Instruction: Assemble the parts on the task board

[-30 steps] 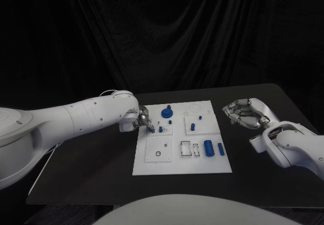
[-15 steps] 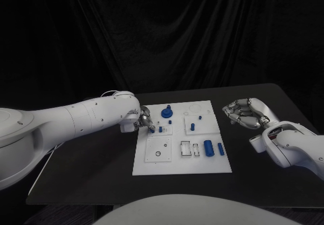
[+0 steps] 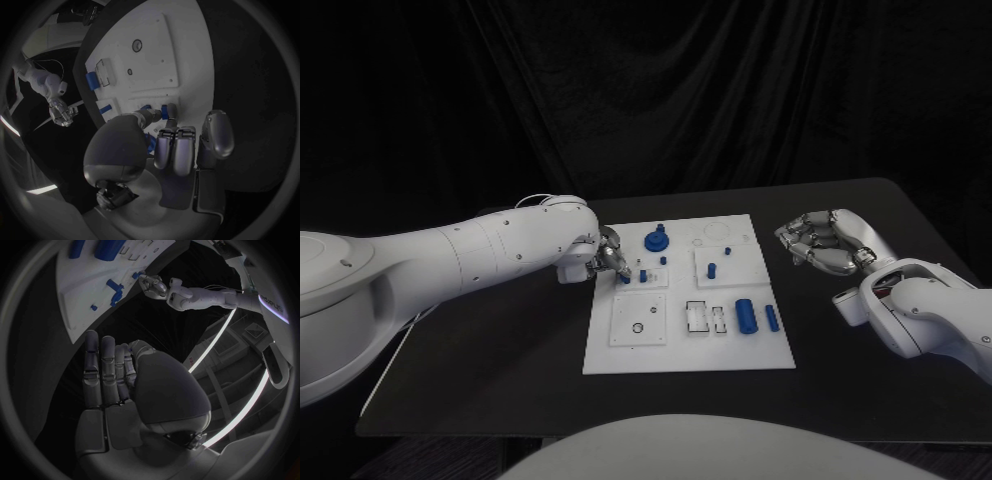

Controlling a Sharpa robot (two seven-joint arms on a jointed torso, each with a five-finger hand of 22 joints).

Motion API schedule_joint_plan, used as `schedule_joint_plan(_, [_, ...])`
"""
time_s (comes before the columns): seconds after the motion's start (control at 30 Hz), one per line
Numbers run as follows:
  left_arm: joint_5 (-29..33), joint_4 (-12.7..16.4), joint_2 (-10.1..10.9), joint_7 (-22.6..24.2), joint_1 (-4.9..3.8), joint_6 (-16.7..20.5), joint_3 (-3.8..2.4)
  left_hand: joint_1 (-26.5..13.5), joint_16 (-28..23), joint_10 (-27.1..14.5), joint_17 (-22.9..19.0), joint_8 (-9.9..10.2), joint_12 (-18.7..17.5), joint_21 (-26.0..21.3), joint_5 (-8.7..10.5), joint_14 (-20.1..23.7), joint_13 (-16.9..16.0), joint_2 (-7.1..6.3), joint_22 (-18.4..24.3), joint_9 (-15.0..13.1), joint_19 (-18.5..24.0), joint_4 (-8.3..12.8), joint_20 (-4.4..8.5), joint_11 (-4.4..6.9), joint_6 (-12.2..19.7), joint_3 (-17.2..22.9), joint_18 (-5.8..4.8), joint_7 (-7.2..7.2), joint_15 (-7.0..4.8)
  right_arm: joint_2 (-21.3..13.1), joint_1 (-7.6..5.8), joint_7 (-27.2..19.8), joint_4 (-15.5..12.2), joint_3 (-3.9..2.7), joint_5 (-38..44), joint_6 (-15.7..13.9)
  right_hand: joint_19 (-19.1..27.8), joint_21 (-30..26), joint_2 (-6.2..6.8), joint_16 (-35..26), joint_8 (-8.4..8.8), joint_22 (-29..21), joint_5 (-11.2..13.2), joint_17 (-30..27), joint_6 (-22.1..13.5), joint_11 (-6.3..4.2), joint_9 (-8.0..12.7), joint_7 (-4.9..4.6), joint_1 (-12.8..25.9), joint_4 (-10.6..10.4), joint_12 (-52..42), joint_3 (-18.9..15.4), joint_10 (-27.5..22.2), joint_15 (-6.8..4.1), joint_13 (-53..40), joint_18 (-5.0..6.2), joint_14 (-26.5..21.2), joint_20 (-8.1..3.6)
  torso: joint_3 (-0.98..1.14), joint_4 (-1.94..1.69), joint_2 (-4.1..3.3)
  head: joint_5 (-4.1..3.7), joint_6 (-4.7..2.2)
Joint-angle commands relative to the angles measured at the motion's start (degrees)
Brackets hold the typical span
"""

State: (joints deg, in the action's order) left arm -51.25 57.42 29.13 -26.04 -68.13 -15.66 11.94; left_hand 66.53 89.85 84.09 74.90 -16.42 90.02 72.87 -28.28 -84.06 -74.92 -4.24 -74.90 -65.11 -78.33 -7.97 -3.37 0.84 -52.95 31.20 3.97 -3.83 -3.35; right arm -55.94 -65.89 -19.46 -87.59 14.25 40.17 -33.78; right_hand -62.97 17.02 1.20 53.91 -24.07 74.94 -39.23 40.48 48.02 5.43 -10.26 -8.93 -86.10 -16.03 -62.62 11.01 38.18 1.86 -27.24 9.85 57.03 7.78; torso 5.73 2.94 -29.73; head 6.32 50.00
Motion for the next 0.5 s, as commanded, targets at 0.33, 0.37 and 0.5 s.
schedule_joint_plan(0.33, [0.27,0.22,-0.07,-1.26,1.19,-0.09,0.15,-1.21,0.15,5.91,15.1,0.79,-0.02,-0.8,4.25,-5.94,-15.08,1.27,-9.12,0.39,0.96,1.93,-0.29,-0.62,0.17,0.1,0.52,0.2,0.62,-0.16,0.12,0.76,-0.21,-0.04,0.28,0.27,-0.38,0.4,-0.06,0.32,-0.31,1.26,-0.31,-0.06,-0.46,-0.08,0.09,-0.07,-0.54,0.03,0.31,0.34,-0.43,-0.01,0.08,0.44,0.11,0.01,0.0,0.0,0.01,-0.01,0.0])
schedule_joint_plan(0.37, [0.27,0.23,-0.04,-1.22,1.21,-0.03,0.15,-1.21,0.15,5.91,15.1,0.79,-0.02,-0.8,4.25,-5.94,-15.08,1.27,-9.12,0.39,0.96,1.93,-0.29,-0.62,0.17,0.1,0.52,0.2,0.62,-0.16,0.12,0.77,-0.2,-0.04,0.28,0.28,-0.38,0.4,-0.06,0.32,-0.31,1.26,-0.31,-0.06,-0.46,-0.08,0.09,-0.07,-0.54,0.03,0.31,0.34,-0.43,-0.01,0.08,0.44,0.11,0.01,0.0,0.0,0.02,0.02,0.0])
schedule_joint_plan(0.5, [0.27,0.36,0.07,-0.73,1.31,0.36,0.15,-2.26,0.15,5.91,15.1,1.26,-0.02,-0.83,10.14,-5.94,-15.08,1.85,-9.12,0.82,1.0,1.88,-0.48,-0.67,0.02,-1.42,0.5,0.28,0.69,-0.11,0.12,0.8,-0.19,-0.04,0.28,0.31,-0.36,0.5,-0.04,0.48,-0.44,1.33,-0.5,-0.33,-0.45,-0.05,0.09,-0.1,-0.7,-0.03,0.26,0.31,-0.45,0.01,0.31,0.43,0.08,0.01,0.0,-0.01,0.01,0.06,0.0])
